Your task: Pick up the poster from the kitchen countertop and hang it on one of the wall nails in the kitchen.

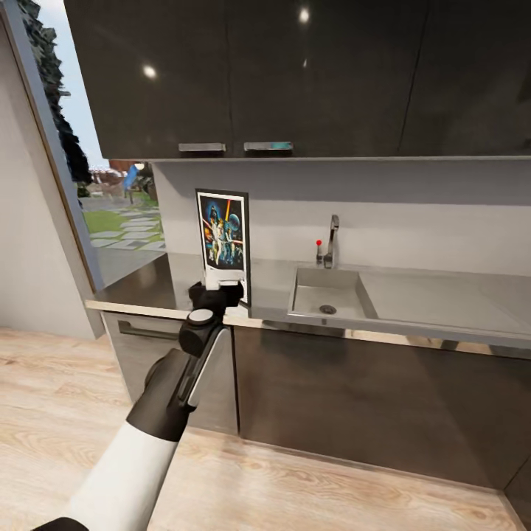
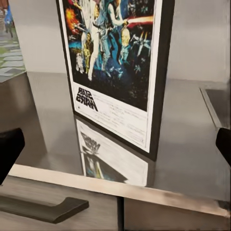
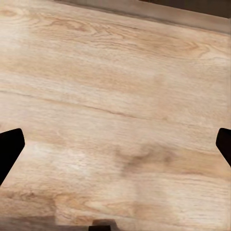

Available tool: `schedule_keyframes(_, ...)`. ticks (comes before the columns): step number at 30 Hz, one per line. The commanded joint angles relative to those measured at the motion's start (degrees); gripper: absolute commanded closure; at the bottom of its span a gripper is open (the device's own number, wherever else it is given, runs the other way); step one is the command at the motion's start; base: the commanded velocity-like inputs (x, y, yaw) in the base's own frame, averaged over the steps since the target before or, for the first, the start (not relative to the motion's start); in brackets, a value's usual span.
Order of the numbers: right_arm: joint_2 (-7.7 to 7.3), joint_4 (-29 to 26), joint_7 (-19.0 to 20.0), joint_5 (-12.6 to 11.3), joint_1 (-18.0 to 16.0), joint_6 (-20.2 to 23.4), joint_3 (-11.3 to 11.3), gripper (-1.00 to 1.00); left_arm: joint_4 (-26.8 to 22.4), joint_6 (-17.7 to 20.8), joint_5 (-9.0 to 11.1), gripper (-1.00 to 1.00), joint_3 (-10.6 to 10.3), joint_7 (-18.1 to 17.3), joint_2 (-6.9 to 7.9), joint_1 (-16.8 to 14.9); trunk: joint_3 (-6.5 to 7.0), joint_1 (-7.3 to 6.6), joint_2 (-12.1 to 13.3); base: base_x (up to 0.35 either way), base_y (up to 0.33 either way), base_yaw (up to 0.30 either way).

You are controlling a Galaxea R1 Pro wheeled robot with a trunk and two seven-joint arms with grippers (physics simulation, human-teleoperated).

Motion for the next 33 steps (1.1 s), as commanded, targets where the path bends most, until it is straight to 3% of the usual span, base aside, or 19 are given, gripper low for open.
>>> schedule_keyframes(1,0.0,0.03,-0.04,0.02,-0.03,-0.21,-0.03,-1.0,-0.03,0.13,0.94,-1.0,-0.42,0.6,0.0,-0.07,-0.06,0.0,-0.03,0.011,-0.01,0.008)
schedule_keyframes(5,-0.02,0.03,-0.04,0.03,-0.03,-0.31,-0.03,-1.0,-0.01,0.13,1.94,-1.0,-2.45,0.78,0.0,-0.13,-0.06,0.0,-0.03,0.109,-0.111,0.004)
schedule_keyframes(17,-0.02,0.03,-0.04,0.03,-0.03,-0.35,-0.03,-1.0,-0.41,0.12,2.18,-1.0,-3.09,1.22,0.0,-0.15,-0.06,0.0,-0.03,0.139,-0.141,0.001)
schedule_keyframes(19,-0.02,0.03,-0.04,0.03,-0.03,-0.35,-0.03,-1.0,-0.54,0.12,2.17,-1.0,-3.04,2.67,0.0,-0.15,-0.06,0.0,-0.03,0.115,-0.048,0.0)
schedule_keyframes(21,-0.02,0.08,-0.04,0.07,-0.03,-0.35,-0.03,-1.0,-0.73,0.12,2.24,-1.0,-2.93,6.81,0.0,-0.15,-0.06,0.0,-0.03,0.242,-0.081,0.0)
schedule_keyframes(33,-0.02,0.12,-0.04,0.11,-0.03,-0.35,0.04,-1.0,-0.83,0.12,2.25,-1.0,-2.95,8.21,0.0,-0.15,-0.06,0.0,-0.03,0.155,-0.103,0.0)
